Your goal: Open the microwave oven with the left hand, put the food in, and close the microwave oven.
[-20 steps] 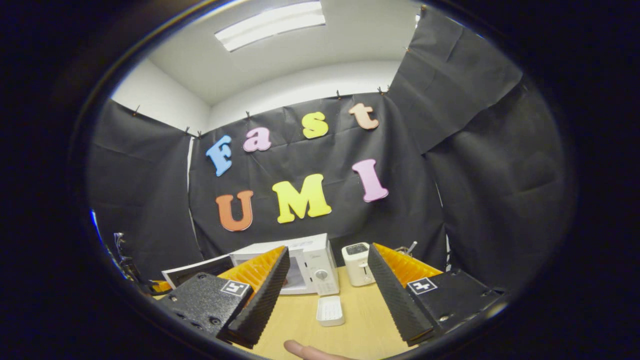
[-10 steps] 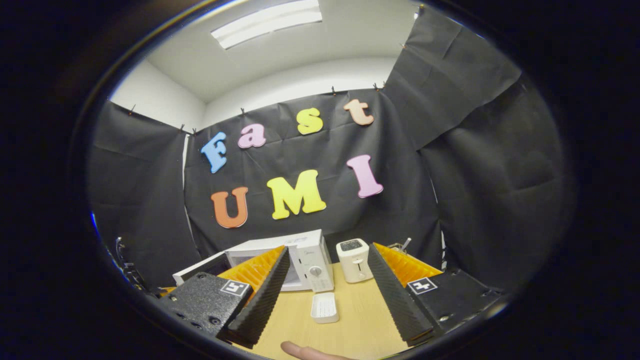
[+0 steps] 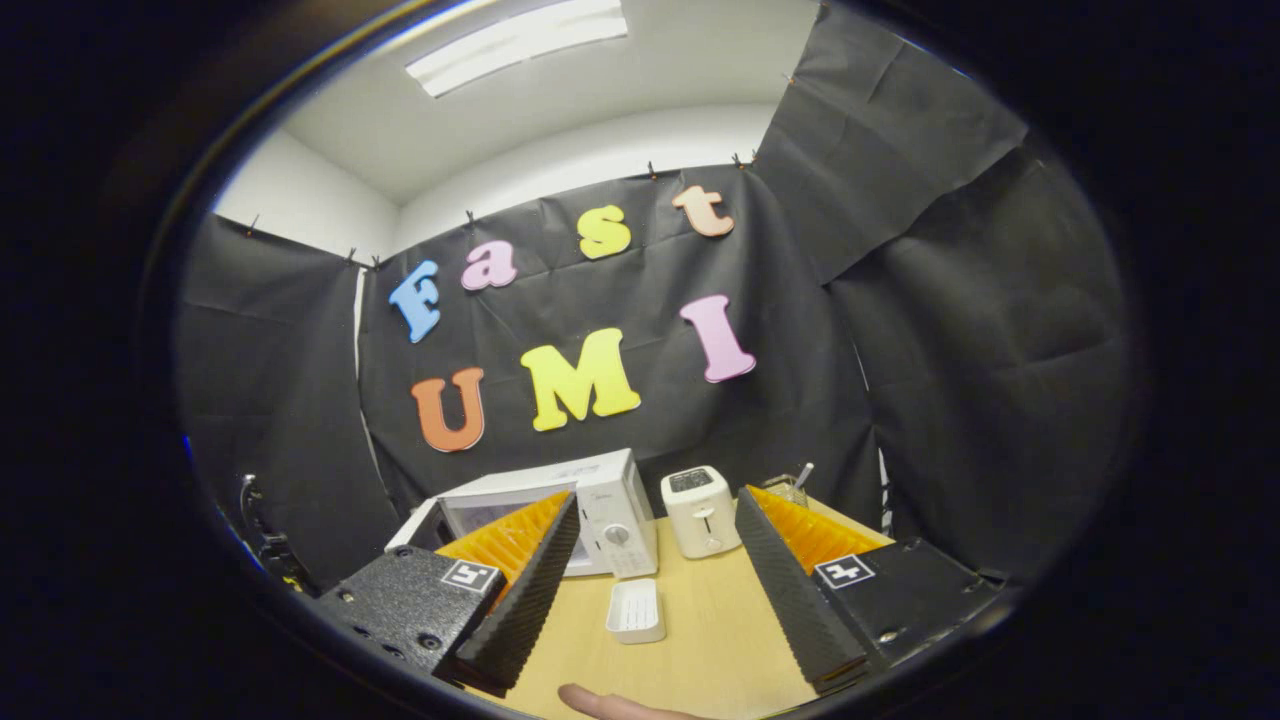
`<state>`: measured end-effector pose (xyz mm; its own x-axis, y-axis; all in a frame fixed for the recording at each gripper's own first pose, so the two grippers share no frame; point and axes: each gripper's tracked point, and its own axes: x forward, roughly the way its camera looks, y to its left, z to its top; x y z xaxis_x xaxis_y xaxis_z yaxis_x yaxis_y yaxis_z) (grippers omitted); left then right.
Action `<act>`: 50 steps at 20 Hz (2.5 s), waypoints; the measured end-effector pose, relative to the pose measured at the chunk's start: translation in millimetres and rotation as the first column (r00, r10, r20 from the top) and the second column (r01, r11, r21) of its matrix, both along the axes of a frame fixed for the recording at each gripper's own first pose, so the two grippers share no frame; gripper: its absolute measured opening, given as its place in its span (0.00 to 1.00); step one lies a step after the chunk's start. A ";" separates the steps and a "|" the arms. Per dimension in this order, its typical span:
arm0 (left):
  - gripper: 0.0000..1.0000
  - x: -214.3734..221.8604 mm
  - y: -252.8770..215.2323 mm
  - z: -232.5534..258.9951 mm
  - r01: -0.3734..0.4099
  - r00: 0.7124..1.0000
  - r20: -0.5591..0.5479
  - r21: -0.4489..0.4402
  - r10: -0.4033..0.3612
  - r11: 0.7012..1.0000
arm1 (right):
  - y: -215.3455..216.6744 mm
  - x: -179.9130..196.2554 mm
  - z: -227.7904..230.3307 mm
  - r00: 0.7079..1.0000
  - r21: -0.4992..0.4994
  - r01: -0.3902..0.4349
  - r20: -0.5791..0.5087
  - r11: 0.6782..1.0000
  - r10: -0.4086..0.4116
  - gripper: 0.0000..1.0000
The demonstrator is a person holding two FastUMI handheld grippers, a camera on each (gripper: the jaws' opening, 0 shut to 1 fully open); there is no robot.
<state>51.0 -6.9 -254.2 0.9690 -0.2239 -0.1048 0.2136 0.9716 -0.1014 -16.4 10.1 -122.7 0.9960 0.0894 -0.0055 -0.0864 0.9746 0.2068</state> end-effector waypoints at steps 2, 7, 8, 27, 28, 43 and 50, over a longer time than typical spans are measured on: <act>0.00 10.9 -22.8 -0.6 0.030 1.000 0.004 -0.003 -0.030 1.000 | -9.4 6.4 -0.3 1.000 -0.026 0.012 0.001 1.000 -0.012 0.99; 0.00 50.0 -70.8 -6.4 0.073 0.997 -0.010 -0.027 -0.074 0.997 | -22.0 26.8 -0.9 1.000 -0.096 0.026 -0.010 0.995 -0.028 0.99; 0.00 58.0 -77.2 -8.9 0.074 0.997 -0.021 -0.034 -0.075 0.997 | -20.9 31.9 -2.5 1.000 -0.111 0.021 -0.020 0.994 -0.024 0.99; 0.00 183.9 -150.9 -17.7 0.038 0.995 -0.094 -0.003 -0.038 0.999 | -55.2 137.0 -43.3 0.995 -0.215 -0.018 -0.103 0.976 -0.004 1.00; 0.00 190.9 -153.0 -17.8 0.034 0.995 -0.092 -0.002 -0.034 0.999 | -61.1 140.4 -45.6 0.994 -0.210 -0.012 -0.104 0.978 -0.011 1.00; 0.00 229.1 -161.3 -35.1 -0.030 0.995 -0.091 0.093 0.039 0.995 | -88.7 170.8 -63.9 0.996 -0.121 -0.011 -0.091 0.993 0.000 1.00; 0.00 233.7 -159.3 -39.9 -0.023 0.996 -0.087 0.158 0.037 0.987 | -86.6 147.2 -60.9 0.991 -0.134 0.024 -0.130 0.991 -0.041 1.00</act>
<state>284.7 -166.2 -294.2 0.9601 -0.1691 -0.2228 0.1813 0.9828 0.0351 130.8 -76.5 -183.5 0.9881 0.0467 -0.1468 -0.0347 0.9959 0.0833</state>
